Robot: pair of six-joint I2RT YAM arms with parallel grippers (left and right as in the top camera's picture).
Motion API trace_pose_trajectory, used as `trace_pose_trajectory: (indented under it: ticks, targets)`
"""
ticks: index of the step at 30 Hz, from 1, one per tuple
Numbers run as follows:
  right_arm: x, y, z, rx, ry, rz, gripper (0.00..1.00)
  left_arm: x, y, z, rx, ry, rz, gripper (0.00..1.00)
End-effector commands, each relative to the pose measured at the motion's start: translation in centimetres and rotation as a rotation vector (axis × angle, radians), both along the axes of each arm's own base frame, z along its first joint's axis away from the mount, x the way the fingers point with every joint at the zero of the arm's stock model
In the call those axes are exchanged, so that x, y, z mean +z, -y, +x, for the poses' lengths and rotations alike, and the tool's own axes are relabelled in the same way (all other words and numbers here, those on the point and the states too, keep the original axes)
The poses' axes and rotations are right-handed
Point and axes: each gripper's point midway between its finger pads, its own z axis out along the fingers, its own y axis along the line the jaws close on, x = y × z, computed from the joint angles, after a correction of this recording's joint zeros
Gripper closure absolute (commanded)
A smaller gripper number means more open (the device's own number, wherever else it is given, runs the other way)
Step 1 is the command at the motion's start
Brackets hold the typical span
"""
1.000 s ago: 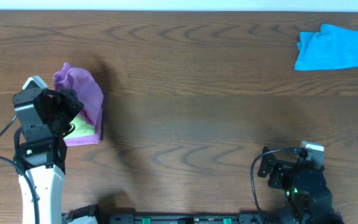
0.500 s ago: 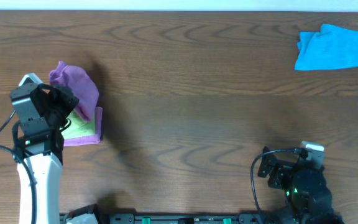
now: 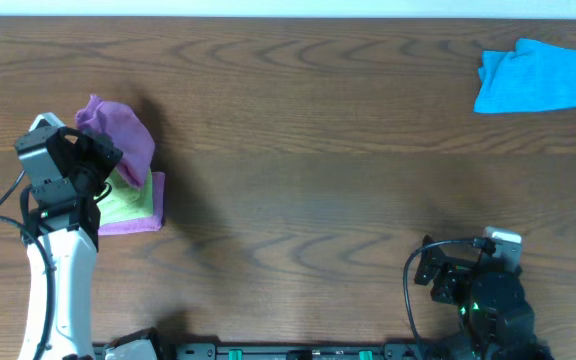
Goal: Fold the cloth
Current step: 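Lower the pink cloth onto the green and pink cloth stack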
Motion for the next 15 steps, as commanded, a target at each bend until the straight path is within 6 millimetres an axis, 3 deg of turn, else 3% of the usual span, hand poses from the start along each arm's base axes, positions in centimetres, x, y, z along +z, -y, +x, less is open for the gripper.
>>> trace_pose_trajectory:
  ticks: [1, 15]
  targets:
    - [0.1, 0.5, 0.0, -0.031, 0.008, 0.007, 0.01, 0.9, -0.3, 0.5, 0.004, 0.023, 0.008, 0.94]
    - [0.1, 0.5, 0.0, -0.031, 0.008, 0.007, 0.01, -1.9, -1.6, -1.9, 0.085, -0.127, 0.017, 0.94]
